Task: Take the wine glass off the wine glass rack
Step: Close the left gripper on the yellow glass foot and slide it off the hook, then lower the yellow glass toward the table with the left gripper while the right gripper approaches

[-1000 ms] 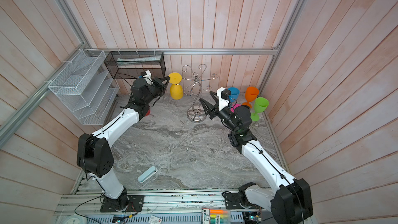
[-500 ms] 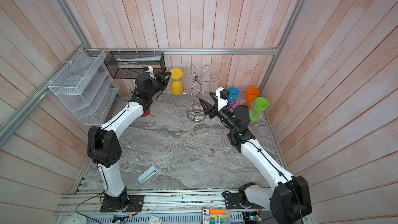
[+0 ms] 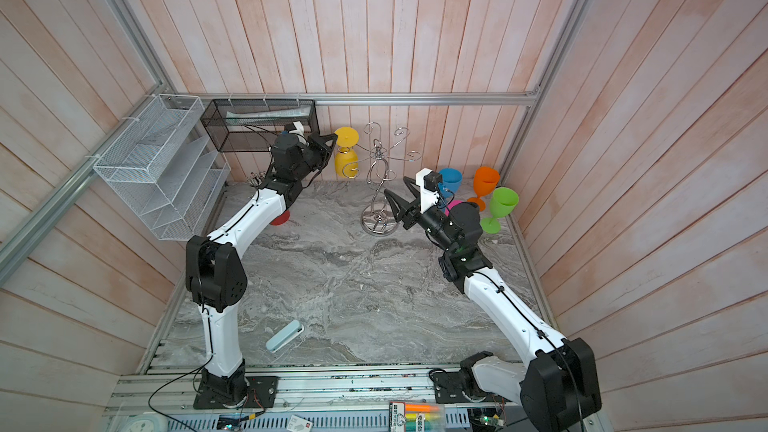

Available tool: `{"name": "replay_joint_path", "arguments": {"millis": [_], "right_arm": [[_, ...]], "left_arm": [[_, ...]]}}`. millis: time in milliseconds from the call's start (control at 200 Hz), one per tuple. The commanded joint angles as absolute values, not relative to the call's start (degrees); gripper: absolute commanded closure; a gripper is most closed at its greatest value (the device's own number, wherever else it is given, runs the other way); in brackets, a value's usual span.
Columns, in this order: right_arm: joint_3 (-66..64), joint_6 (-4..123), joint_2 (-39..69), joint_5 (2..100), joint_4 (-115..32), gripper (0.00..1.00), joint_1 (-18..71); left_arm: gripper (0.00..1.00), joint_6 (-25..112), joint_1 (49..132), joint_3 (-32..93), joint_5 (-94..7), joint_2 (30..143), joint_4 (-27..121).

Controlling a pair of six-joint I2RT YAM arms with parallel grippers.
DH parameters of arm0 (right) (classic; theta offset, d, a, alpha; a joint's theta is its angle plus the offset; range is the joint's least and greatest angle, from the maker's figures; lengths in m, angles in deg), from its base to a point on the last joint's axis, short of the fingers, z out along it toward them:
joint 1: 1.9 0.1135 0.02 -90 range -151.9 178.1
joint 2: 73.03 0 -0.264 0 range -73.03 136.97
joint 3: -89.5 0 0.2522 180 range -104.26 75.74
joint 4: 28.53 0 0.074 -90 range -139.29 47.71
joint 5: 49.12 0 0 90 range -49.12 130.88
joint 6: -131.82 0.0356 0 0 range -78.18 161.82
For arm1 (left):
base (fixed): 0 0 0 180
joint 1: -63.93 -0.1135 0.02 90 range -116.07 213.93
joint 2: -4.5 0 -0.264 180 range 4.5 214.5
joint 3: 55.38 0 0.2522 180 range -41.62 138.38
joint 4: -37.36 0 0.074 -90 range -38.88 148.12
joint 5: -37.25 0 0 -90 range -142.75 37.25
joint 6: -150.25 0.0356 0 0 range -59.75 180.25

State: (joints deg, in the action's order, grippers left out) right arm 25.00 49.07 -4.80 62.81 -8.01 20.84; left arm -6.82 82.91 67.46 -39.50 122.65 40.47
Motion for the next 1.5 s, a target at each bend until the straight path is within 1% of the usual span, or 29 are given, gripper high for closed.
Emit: {"name": "replay_joint_path", "arguments": {"millis": [0,265,410,860,1175,1305,1385,1495], "right_arm": [[23.11,48.46,-4.56,62.24,-8.08,0.35,21.13],[23.18,48.32,-4.82,62.28,-8.17,0.34,21.07],[23.08,48.41,-4.87,62.36,-8.54,0.35,21.13],[23.2,48.72,-5.09,62.39,-8.56,0.35,21.13],[22.74,49.03,-5.31,62.94,-9.64,0.35,21.15],[22.4,49.6,-5.94,63.35,-10.96,0.35,21.54],[22.03,49.18,-6.19,62.88,-13.52,0.35,23.27],[20.01,47.8,-6.1,58.17,-18.45,0.35,26.78]], "left_arm": [[1.0,-5.42,83.91,70.42,-37.84,123.94,40.76],[1.0,-4.97,85.37,71.83,-35.42,123.43,41.79],[1.0,-4.29,85.46,70.12,-32.96,121.15,42.42],[1.0,-3.6,83.65,50.78,-29.88,107.32,37.1],[1.0,-2.9,80.42,40.96,-29.16,97.94,34.98],[1.0,-1.53,79.44,34.53,-28.51,91.77,34.3],[1.0,0.47,79.1,29.64,-27.32,87.27,33.17],[1.0,5.06,79.06,23.59,-26.03,80.23,33.82]]}}
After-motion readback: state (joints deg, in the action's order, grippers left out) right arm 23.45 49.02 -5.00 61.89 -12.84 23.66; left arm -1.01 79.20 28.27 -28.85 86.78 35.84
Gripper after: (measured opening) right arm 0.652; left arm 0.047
